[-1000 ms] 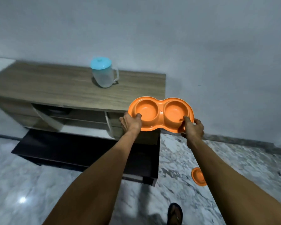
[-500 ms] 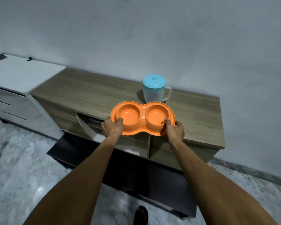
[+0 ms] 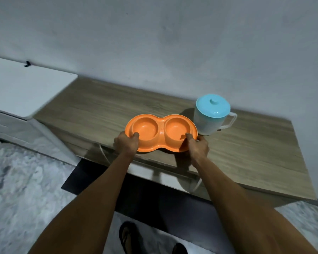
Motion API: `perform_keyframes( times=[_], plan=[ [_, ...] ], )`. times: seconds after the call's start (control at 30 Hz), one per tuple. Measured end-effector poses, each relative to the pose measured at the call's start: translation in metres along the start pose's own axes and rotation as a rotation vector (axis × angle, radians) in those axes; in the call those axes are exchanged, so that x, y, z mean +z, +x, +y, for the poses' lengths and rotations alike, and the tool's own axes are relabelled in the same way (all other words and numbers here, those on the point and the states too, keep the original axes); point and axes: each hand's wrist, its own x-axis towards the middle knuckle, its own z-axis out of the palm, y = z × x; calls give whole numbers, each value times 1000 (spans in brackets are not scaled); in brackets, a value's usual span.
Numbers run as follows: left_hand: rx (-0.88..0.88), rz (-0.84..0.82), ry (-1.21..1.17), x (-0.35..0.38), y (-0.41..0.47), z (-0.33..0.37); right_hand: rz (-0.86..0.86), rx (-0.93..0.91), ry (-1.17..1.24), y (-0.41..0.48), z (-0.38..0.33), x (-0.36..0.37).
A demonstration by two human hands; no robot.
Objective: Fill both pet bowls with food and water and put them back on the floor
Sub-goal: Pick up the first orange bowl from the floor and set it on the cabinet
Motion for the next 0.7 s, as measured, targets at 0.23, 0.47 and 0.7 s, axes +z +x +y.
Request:
perform_keyframes(
  times=[0.23, 0.47, 0.7],
  plan=[
    [68, -168, 137, 15, 70, 15, 180, 65, -76, 19, 1, 44],
    [106, -257, 256, 32, 103, 23, 319, 138, -78, 29, -3, 65],
    [124, -278, 307, 39, 110, 17, 378, 143, -125, 31, 2, 74]
  ],
)
